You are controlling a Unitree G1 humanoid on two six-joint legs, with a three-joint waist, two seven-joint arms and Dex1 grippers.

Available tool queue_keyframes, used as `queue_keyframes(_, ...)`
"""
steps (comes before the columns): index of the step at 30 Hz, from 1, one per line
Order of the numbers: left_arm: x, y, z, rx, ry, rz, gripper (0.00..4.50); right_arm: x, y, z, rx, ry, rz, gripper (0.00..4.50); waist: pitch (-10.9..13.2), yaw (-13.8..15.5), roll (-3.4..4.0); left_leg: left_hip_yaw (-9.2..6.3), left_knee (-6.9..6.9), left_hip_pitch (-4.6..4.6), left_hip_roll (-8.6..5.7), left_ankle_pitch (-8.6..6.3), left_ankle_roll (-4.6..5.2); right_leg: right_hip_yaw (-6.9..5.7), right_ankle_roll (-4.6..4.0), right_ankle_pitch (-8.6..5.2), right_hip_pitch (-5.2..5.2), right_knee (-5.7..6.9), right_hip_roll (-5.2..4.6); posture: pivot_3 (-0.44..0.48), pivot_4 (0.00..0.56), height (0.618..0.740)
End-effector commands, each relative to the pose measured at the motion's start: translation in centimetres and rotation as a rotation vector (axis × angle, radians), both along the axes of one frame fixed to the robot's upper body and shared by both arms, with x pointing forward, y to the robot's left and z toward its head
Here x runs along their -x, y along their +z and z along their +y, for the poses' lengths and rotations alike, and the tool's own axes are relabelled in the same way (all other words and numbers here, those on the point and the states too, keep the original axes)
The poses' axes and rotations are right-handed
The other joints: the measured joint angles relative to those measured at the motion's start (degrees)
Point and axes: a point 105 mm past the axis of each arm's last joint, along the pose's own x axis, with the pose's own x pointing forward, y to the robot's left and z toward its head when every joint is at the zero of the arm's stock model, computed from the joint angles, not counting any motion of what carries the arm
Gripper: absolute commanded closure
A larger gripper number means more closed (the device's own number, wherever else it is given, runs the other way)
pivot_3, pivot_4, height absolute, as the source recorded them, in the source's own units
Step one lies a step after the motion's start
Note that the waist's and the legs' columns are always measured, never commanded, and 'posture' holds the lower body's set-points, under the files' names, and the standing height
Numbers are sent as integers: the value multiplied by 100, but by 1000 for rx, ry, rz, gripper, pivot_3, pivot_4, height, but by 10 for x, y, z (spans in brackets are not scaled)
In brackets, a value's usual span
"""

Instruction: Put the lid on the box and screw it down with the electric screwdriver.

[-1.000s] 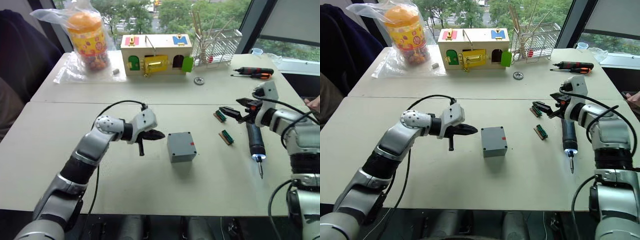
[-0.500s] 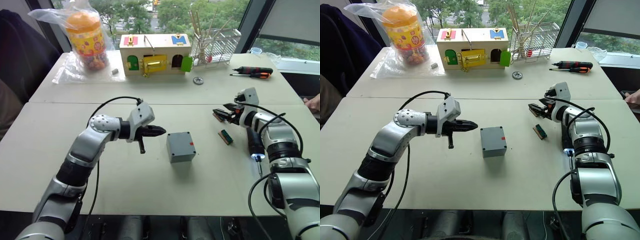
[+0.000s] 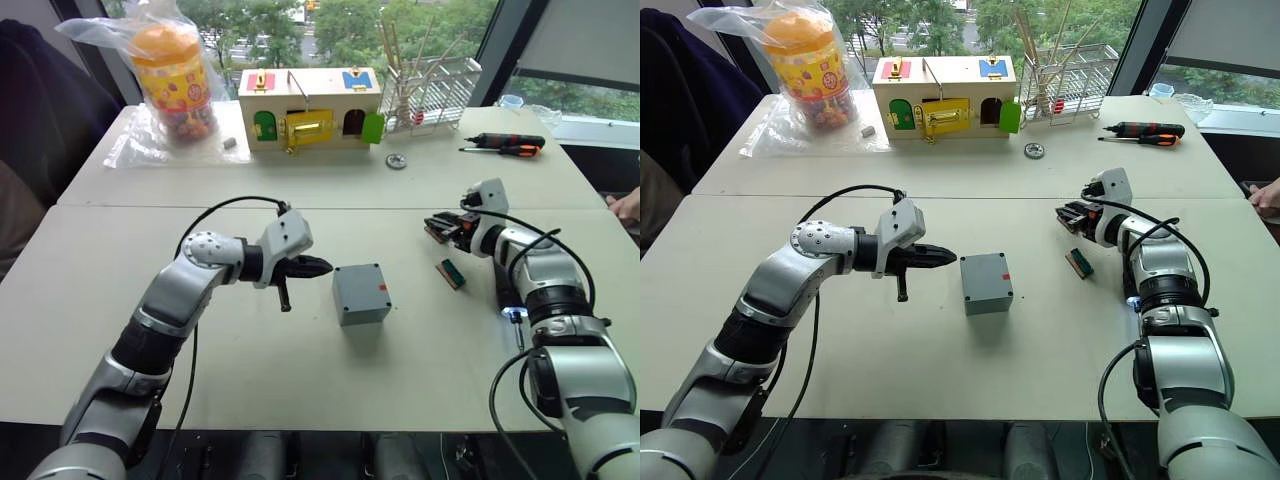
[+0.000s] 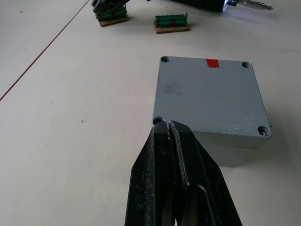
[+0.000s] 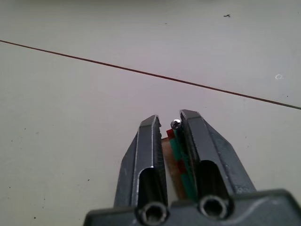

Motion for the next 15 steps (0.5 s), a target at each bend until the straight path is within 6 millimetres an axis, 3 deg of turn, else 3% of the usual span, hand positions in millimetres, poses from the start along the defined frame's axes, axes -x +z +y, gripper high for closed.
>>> queue_keyframes(1, 3, 2, -1, -8, -20, -31, 4500, -4, 9, -3, -10, -21, -38, 4470, 0, 0, 0, 0, 0, 0, 0, 0, 0, 0, 0, 0, 1, 0, 0, 0, 150, 705)
queue_keyframes(6, 2, 3, -1, 1, -17, -32, 4500, -4, 14, -5, -5, -26, -58, 4470, 0, 3, 0, 0, 0, 0, 0, 0, 0, 0, 0, 0, 1, 0, 0, 0, 150, 705)
queue_keyframes(15, 1, 6, -1, 15, -13, -34, 4500, -3, 39, -6, -18, -28, -131, 4470, 0, -18, 1, -1, 0, 0, 0, 0, 0, 0, 0, 0, 0, 0, 0, 0, 150, 705)
